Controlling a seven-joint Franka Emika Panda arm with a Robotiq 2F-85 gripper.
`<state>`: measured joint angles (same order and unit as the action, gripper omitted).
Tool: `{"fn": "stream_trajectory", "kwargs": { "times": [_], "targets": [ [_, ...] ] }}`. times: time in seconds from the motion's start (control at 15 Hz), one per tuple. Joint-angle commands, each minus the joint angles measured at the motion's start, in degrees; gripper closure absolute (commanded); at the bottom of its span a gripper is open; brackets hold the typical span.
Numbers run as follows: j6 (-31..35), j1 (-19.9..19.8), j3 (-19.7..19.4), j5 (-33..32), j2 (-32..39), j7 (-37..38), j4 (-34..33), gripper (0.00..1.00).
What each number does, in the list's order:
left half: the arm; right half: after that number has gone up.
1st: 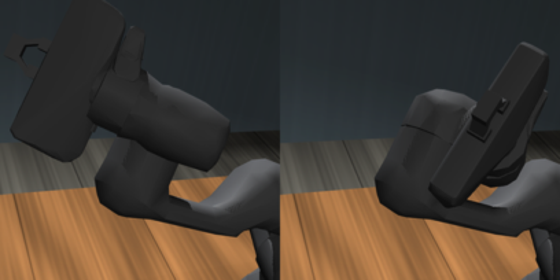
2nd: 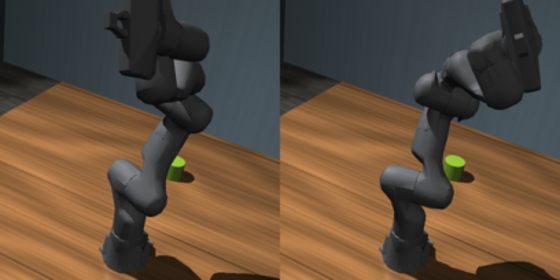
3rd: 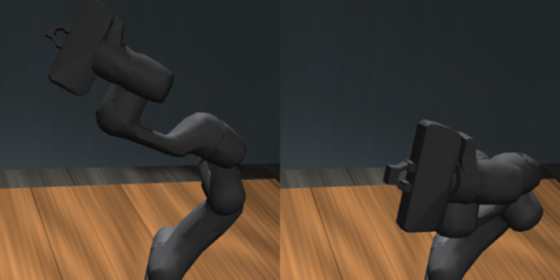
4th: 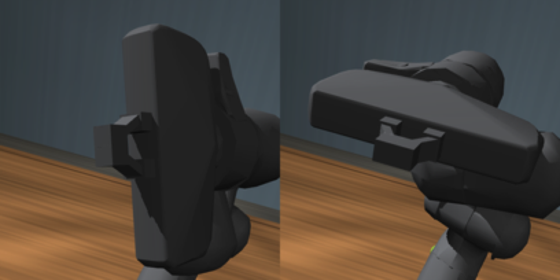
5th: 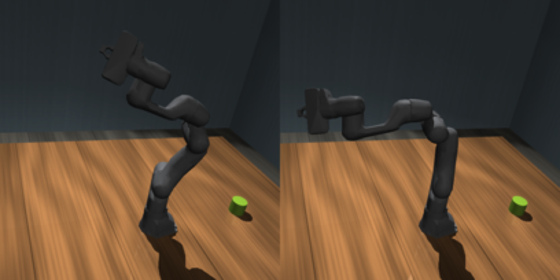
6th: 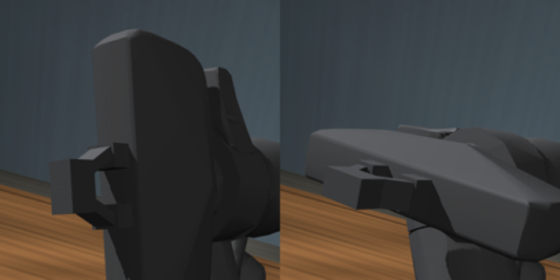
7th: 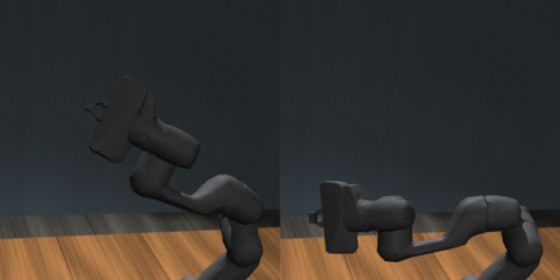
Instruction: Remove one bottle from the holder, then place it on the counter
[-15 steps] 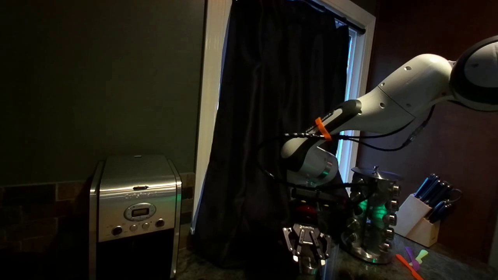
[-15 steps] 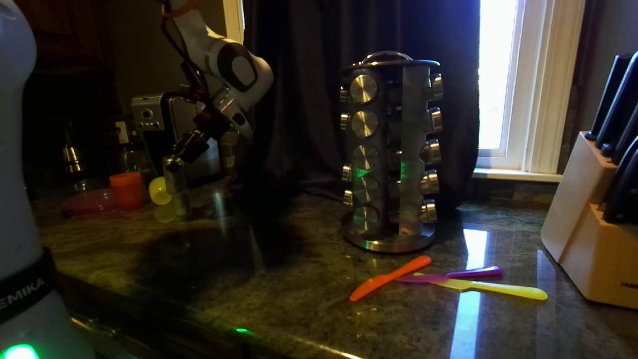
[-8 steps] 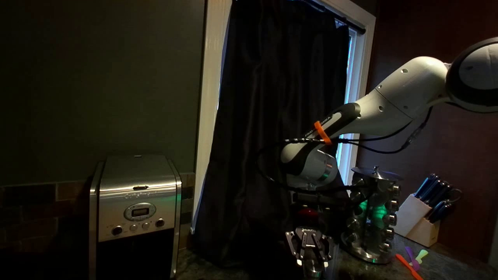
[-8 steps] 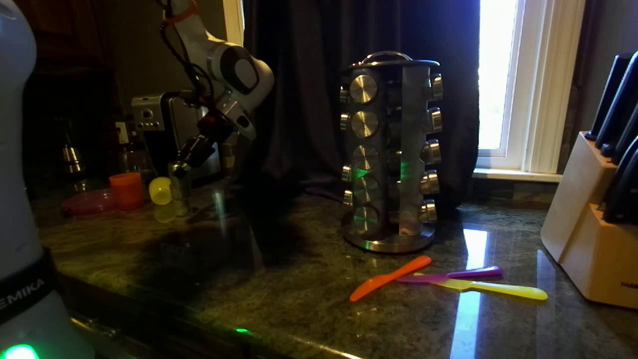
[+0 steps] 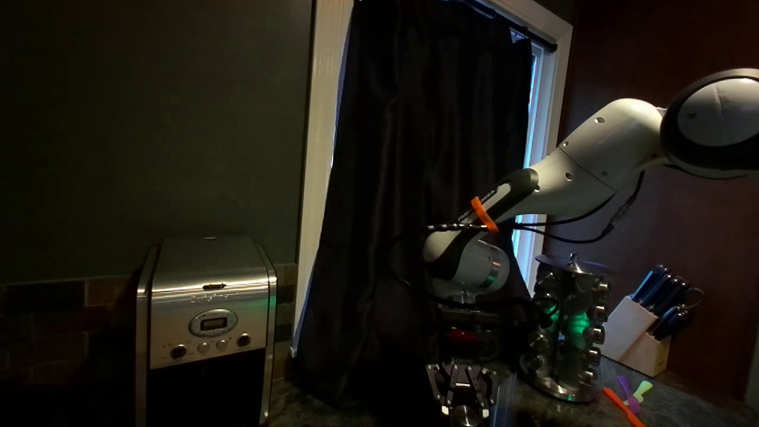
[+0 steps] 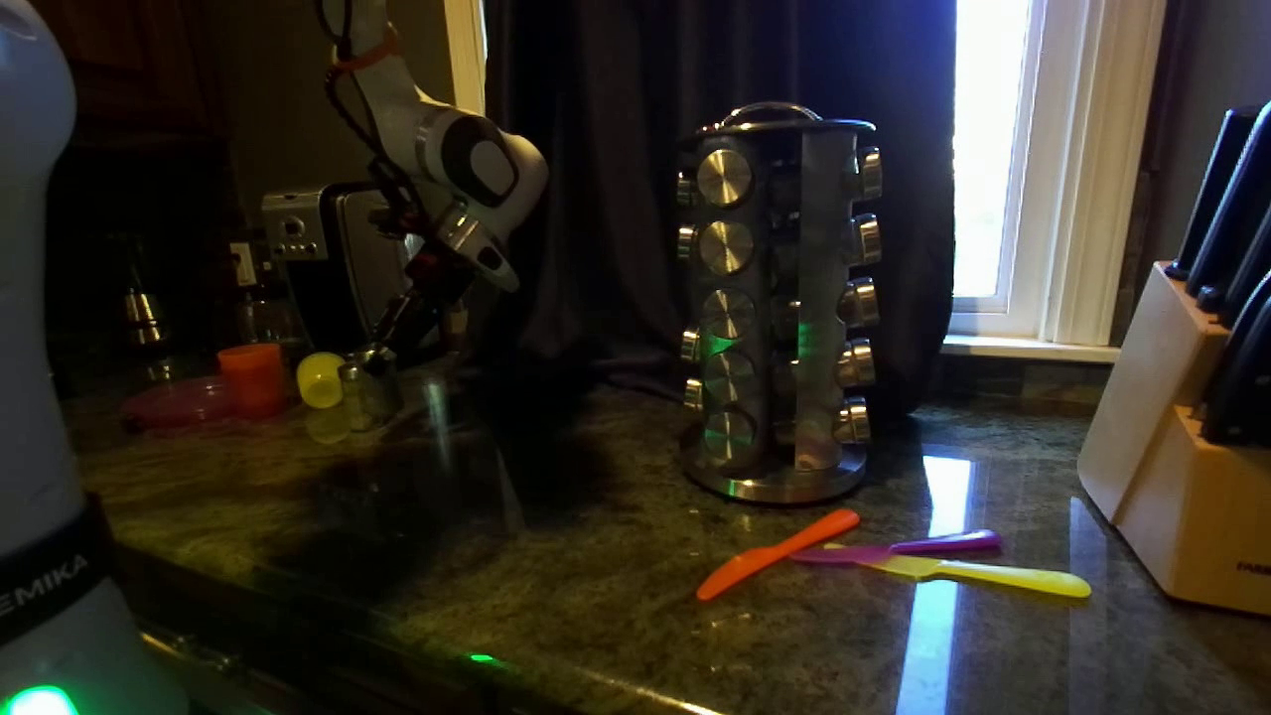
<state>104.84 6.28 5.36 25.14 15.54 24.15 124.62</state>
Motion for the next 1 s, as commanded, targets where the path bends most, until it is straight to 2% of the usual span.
{"fn": "stream_trajectory", "kwargs": {
  "times": [0.0, 0.47, 0.93],
  "targets": [
    [2.85, 1.45, -0.39, -0.49, 1.76, 3.53, -1.28, 0.75],
    [8.62, 1.61, -0.40, 1.35, 2.87, 7.43, -2.11, 0.75],
    [7.90, 1.06, 0.34, 6.42, 3.86, 7.21, -3.64, 0.75]
  ]
}}
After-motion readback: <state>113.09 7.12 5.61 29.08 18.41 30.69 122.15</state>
